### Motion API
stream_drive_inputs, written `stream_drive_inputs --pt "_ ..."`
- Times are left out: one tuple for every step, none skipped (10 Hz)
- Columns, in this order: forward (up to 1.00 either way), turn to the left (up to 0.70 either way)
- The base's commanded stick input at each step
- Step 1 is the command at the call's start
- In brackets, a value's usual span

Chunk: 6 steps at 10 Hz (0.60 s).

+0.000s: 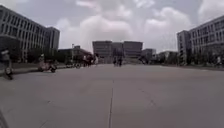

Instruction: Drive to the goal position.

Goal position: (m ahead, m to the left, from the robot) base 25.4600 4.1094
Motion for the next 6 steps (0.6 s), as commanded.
stream_drive_inputs --pt "0.70 0.00" --pt "0.70 -0.10" --pt "0.70 -0.14" --pt "0.70 -0.14" --pt "0.70 0.00" --pt "0.70 0.00"
